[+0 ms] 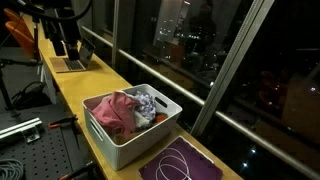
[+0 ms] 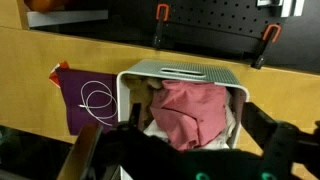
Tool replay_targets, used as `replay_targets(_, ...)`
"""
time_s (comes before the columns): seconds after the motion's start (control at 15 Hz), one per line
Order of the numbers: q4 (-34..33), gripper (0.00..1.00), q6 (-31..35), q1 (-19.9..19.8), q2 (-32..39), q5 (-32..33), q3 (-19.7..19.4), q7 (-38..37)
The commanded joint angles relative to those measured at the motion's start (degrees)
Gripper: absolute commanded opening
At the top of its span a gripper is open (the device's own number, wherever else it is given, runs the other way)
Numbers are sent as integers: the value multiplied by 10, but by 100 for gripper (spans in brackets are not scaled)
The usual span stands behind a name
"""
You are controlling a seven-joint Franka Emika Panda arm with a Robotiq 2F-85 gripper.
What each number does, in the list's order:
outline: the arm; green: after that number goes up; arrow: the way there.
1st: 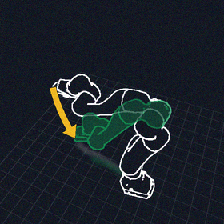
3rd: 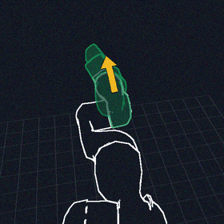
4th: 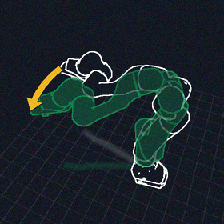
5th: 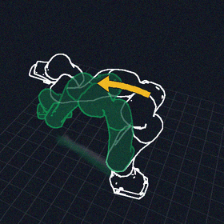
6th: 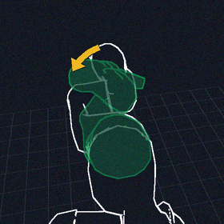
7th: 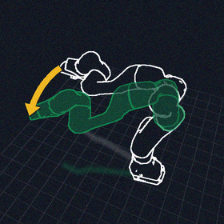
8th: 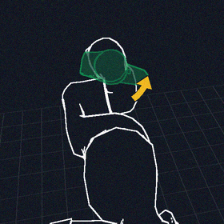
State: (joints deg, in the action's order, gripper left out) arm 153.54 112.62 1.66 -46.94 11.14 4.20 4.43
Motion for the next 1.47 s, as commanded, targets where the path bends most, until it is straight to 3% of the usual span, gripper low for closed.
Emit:
replay_targets(0.0,-2,100,-2,6,0,4,-4,-3)
replay_targets(1.27,-3,100,-2,6,0,4,-4,-3)
replay_targets(1.4,-21,100,8,6,26,7,0,-3)
